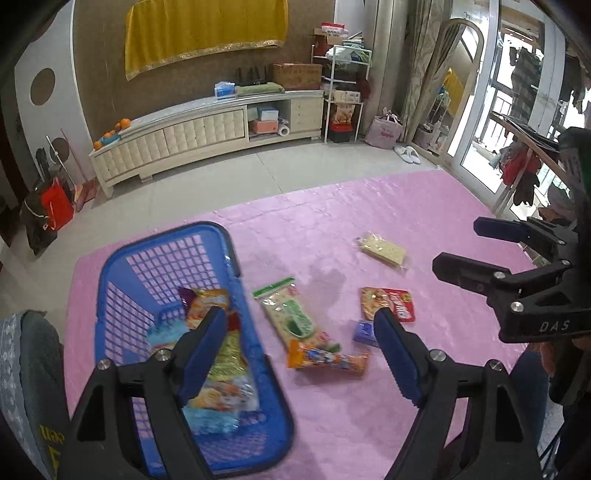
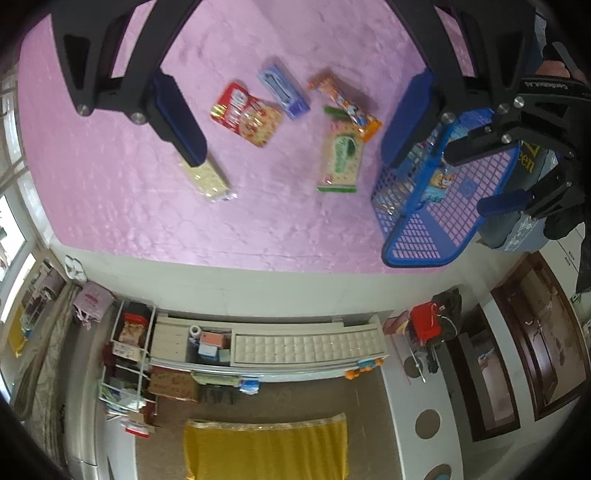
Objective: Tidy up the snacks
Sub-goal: 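Move both open tools back over the remaining snacks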
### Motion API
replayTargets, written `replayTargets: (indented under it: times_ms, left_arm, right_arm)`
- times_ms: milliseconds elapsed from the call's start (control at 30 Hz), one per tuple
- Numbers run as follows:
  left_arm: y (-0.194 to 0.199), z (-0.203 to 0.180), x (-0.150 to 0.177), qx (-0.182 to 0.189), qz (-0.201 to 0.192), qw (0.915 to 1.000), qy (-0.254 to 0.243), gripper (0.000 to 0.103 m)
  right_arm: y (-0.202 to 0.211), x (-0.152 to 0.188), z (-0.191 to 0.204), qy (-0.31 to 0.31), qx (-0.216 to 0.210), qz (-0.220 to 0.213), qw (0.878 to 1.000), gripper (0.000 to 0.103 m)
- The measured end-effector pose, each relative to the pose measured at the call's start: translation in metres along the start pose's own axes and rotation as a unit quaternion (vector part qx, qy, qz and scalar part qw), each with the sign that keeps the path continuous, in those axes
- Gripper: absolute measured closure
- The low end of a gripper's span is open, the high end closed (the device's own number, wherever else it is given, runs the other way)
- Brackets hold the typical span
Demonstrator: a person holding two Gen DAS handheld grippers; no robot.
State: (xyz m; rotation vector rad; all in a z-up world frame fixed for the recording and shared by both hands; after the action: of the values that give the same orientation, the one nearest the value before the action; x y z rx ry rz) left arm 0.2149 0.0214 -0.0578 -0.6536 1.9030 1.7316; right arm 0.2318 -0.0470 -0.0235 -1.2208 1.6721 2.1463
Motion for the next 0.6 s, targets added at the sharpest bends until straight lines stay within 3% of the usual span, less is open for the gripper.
replayTargets:
  times_ms: [300, 600]
  left_arm:
    - [-0.009, -0.046, 0.011, -0.011, -0.003, 0.9998, 0.019, 0.023]
    - [-0.045, -0.076, 0.029, -0.048, -0.002, 0.9976, 0.049, 0.023]
  right_arm:
    - [0.011, 0.027, -0.042, -0.011, 0.016, 0.001, 1.000, 0.006]
    - [-0.008, 0.056, -0.076, -0.007, 0.030, 0.015, 0.999, 0.006]
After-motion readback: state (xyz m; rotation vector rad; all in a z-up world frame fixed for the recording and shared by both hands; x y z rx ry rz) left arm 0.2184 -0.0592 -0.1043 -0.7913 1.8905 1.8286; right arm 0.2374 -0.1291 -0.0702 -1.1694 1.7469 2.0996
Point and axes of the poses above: each gripper's, at about its wrist camera, not at the fingertips, and y roughly against the way its jaws point, z to its left, x to its underside, the point moved 6 cm from there along -y, roughly the way its jaws point, and after that the axes turned 4 degrees about y, right-handed, at the moved point
